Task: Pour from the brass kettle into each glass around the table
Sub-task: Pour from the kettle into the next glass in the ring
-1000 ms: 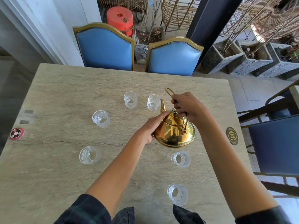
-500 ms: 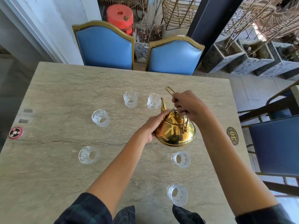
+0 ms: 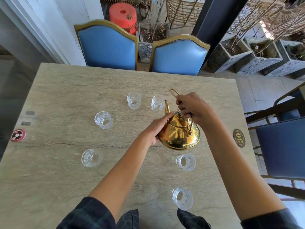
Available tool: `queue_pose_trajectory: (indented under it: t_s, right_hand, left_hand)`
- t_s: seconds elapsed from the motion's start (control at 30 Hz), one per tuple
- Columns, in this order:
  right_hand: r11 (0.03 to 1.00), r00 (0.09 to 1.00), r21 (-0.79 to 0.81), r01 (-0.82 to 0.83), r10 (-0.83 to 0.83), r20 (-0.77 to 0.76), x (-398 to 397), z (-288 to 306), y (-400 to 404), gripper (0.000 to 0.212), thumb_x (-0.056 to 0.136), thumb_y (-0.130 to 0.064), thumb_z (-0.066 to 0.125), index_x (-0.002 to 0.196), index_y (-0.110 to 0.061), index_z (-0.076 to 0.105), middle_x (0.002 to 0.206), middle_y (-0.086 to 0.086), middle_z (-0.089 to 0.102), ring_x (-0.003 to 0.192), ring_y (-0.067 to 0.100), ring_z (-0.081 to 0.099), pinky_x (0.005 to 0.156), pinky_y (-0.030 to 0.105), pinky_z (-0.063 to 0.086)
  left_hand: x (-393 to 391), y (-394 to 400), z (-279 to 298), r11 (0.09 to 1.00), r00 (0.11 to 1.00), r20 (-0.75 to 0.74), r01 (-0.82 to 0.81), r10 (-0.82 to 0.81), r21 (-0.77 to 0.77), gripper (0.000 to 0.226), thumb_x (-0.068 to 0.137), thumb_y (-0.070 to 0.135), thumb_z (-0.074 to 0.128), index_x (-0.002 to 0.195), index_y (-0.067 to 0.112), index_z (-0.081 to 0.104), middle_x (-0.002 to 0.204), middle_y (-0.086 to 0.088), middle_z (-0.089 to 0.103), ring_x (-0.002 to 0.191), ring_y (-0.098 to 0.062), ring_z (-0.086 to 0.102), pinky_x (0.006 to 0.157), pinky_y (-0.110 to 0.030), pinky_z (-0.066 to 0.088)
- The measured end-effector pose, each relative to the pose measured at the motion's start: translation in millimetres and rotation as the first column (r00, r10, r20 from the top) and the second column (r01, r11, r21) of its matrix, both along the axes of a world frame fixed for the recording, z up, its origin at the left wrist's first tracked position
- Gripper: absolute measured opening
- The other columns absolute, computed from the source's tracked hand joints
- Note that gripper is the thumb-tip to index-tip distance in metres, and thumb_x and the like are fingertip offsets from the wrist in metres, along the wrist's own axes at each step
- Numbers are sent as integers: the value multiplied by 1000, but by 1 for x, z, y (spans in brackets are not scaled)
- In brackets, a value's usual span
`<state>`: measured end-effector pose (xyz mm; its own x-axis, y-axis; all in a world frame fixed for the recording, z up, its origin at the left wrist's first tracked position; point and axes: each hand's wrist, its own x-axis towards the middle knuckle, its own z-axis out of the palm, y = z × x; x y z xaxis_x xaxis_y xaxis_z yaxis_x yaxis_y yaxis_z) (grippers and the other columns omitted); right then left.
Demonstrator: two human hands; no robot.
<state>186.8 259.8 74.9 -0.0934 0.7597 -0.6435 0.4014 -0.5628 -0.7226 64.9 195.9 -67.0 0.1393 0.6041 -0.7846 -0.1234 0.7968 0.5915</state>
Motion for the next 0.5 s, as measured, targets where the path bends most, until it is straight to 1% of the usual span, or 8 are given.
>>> queue_pose_trajectory:
  t_s: [0.1,0.23,0.33,0.4,0.5]
  right_hand:
    - [1000,1000,-5,6,-6,-1,1,0,0,26,101,-12,50,76,-9,57,51,-4,41,36,6,32,33,19,26]
    - [1000,1000,-9,9,-9,2,2,0,0,25,101,-13,50,77,-9,56,52,-3,42,36,6,32,34,19,26]
    - [1000,1000,-7,13,-13,1,3,-1,-1,26,101,-13,50,77,-9,56,51,-4,42,37,6,32,34,19,26]
    - [1000,1000,-3,16,-16,3,3,-3,-3,26,102,-14,51,77,-9,57,52,-4,42,38,6,32,35,19,26]
    - [999,999,18,33,-33,-7,4,-8,-7,26,101,-15,51,76,-10,57,51,-4,42,38,7,32,36,21,25]
  left_hand:
    - [1,1,-2,1000,1000,6,3,-3,-5,94,60,88,81,123,18,82,120,-11,86,120,-32,78,115,-55,57]
    - [1,2,-3,1000,1000,11,1,-1,-16,81,79,84,80,126,18,81,121,-11,85,120,-31,78,113,-52,59]
    - [2,3,-6,1000,1000,24,5,-4,-22,80,78,83,81,125,18,81,121,-11,85,120,-32,78,113,-52,59]
    - [2,4,-9,1000,1000,30,-5,5,-13,75,82,79,81,123,17,82,121,-11,85,120,-32,79,113,-53,60]
    - [-1,6,-15,1000,999,39,-23,22,20,78,77,77,87,122,13,84,117,-12,87,119,-35,81,113,-56,60]
